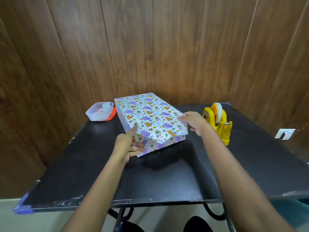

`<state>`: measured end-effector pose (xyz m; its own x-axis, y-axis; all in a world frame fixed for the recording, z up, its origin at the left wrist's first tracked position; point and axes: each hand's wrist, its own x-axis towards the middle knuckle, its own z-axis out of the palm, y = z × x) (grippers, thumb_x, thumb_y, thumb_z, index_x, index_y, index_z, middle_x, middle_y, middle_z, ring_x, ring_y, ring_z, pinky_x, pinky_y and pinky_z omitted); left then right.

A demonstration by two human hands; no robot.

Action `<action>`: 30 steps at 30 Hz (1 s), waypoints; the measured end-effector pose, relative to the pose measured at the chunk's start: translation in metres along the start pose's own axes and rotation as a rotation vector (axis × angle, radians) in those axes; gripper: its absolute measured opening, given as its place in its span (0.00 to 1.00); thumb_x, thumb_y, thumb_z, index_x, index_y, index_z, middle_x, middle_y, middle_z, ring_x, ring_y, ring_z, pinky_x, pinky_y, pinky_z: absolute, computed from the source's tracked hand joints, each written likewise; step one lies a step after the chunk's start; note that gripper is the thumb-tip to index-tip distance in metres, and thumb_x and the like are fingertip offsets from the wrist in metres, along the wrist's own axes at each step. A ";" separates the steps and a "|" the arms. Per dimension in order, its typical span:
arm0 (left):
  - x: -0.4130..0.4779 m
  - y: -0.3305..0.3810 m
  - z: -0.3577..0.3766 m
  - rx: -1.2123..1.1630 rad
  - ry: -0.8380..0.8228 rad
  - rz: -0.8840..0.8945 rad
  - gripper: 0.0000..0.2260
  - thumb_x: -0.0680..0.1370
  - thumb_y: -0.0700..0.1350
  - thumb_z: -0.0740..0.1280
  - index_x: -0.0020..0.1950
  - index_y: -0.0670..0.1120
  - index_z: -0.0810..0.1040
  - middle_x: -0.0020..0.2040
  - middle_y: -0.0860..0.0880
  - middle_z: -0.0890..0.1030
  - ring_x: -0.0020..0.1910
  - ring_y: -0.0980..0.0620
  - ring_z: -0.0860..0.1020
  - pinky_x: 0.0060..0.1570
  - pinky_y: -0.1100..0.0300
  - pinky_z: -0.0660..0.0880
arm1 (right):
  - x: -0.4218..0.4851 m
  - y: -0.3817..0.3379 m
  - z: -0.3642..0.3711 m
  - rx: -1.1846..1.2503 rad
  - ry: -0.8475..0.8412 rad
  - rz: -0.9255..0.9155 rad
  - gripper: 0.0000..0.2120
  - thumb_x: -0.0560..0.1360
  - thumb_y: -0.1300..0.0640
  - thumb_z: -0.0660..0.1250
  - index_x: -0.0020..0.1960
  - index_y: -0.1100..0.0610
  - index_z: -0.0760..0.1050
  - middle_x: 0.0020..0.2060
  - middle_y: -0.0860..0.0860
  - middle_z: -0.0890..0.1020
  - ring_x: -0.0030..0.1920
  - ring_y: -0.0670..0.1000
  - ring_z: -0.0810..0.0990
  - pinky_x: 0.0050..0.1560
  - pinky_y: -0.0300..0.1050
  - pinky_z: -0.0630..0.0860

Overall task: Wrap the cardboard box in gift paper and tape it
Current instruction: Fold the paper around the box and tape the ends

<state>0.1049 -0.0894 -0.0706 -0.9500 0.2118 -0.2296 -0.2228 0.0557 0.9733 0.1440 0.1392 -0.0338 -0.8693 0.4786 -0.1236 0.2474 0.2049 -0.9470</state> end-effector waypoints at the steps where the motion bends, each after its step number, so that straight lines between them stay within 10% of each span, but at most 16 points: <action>1: 0.004 0.001 0.001 0.060 0.001 0.022 0.17 0.76 0.58 0.65 0.44 0.43 0.72 0.32 0.41 0.81 0.28 0.46 0.81 0.30 0.61 0.76 | -0.001 0.006 -0.001 0.044 0.006 -0.007 0.05 0.76 0.61 0.66 0.51 0.58 0.75 0.44 0.52 0.77 0.38 0.45 0.72 0.40 0.42 0.63; 7: 0.017 0.003 -0.009 0.299 -0.025 0.102 0.20 0.76 0.60 0.63 0.44 0.42 0.69 0.32 0.38 0.79 0.24 0.48 0.77 0.30 0.61 0.72 | -0.020 0.037 -0.010 0.224 0.124 0.019 0.05 0.74 0.58 0.68 0.39 0.55 0.74 0.43 0.54 0.78 0.45 0.52 0.74 0.39 0.43 0.65; 13: 0.004 -0.019 0.001 0.024 0.149 0.188 0.14 0.77 0.50 0.66 0.39 0.40 0.70 0.33 0.44 0.78 0.28 0.49 0.77 0.26 0.63 0.74 | -0.038 0.055 0.005 0.151 0.324 0.046 0.23 0.71 0.45 0.71 0.30 0.57 0.63 0.29 0.55 0.71 0.27 0.53 0.68 0.31 0.42 0.62; 18: -0.006 -0.020 0.011 -0.363 0.096 0.135 0.10 0.78 0.40 0.65 0.36 0.43 0.71 0.41 0.44 0.80 0.36 0.49 0.80 0.38 0.58 0.76 | -0.062 0.044 -0.003 0.250 0.163 0.119 0.19 0.74 0.46 0.68 0.34 0.62 0.74 0.30 0.56 0.79 0.26 0.50 0.78 0.33 0.39 0.74; 30: -0.002 -0.026 0.010 -0.422 -0.034 0.175 0.09 0.77 0.38 0.65 0.37 0.41 0.75 0.33 0.51 0.83 0.32 0.54 0.80 0.34 0.63 0.79 | -0.056 0.053 0.006 0.495 0.132 0.015 0.07 0.76 0.61 0.67 0.39 0.60 0.76 0.31 0.51 0.83 0.29 0.46 0.81 0.32 0.36 0.77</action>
<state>0.1154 -0.0812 -0.0959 -0.9750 0.2153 -0.0544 -0.1359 -0.3848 0.9129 0.2032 0.1186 -0.0788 -0.7981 0.5884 -0.1296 -0.0008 -0.2162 -0.9764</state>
